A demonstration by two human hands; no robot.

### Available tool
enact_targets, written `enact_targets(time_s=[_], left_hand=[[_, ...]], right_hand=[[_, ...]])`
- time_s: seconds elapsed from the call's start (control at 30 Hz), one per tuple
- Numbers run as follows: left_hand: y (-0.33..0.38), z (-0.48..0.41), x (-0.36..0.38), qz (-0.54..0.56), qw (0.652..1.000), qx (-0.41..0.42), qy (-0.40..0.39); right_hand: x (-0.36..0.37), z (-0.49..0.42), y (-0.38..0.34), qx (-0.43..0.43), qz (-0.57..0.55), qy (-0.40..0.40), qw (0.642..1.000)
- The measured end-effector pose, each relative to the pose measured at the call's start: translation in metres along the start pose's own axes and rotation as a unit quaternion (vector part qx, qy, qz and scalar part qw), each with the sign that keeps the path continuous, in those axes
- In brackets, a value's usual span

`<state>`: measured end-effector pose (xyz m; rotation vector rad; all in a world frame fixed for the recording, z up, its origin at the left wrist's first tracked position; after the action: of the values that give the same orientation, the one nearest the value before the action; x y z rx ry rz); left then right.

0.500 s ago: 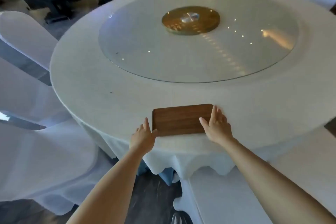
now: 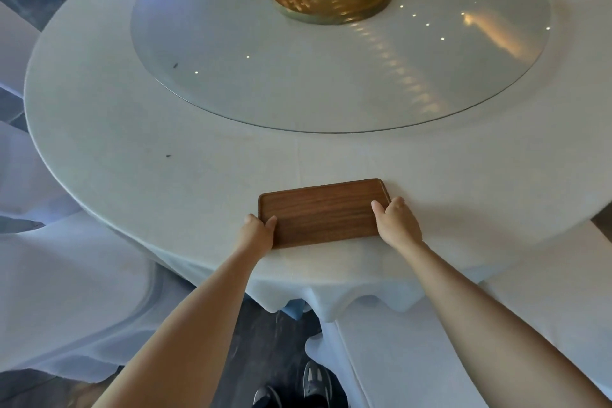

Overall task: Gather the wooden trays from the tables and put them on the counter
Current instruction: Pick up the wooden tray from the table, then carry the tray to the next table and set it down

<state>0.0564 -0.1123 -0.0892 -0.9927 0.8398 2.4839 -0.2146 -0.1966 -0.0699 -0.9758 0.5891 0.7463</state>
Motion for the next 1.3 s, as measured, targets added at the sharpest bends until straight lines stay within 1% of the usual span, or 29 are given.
enact_targets(time_s=[0.1,0.23,0.33,0.47,0.63,0.73,0.87,1.03,1.2,1.3], left_hand=[[-0.003,-0.003,-0.004,0.037,0.999,0.008,0.000],[-0.023,-0.001,-0.030,0.059,0.998,0.005,0.036],[-0.050,0.003,-0.060,0.074,0.995,-0.011,0.064],[-0.103,0.011,-0.112,0.071,0.989,-0.047,0.122],[-0.184,0.035,-0.190,0.128,0.964,-0.089,0.215],[-0.243,0.061,-0.236,0.168,0.942,-0.123,0.264],[-0.327,0.107,-0.293,0.195,0.909,-0.176,0.324],[-0.437,0.166,-0.354,0.206,0.871,-0.220,0.387],[-0.552,0.209,-0.415,0.236,0.845,-0.225,0.425],[-0.624,0.239,-0.449,0.256,0.825,-0.238,0.444]], right_hand=[[0.002,-0.001,-0.007,-0.003,0.003,-0.006,1.000],[0.013,0.002,-0.025,-0.018,0.002,-0.042,0.999],[0.031,0.008,-0.054,-0.047,-0.004,-0.073,0.996],[0.069,0.024,-0.116,-0.109,-0.008,-0.112,0.988],[0.126,0.070,-0.214,-0.206,-0.019,-0.154,0.966],[0.168,0.114,-0.270,-0.267,-0.021,-0.188,0.945],[0.223,0.194,-0.343,-0.342,-0.020,-0.243,0.908],[0.286,0.309,-0.419,-0.431,-0.009,-0.274,0.859],[0.358,0.423,-0.477,-0.479,-0.006,-0.277,0.833],[0.403,0.497,-0.517,-0.502,-0.010,-0.299,0.811]])
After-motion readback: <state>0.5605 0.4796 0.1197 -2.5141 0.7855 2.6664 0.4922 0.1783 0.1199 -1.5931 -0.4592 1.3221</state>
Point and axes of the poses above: each hand's wrist, its own z-axis away from the middle knuckle, its own x-axis out of the palm, y = z × x, the point moved 8 cm from there along -z, towards the middle knuckle, and after that the axes turned 4 degrees about -z, right-handed, at the moved point
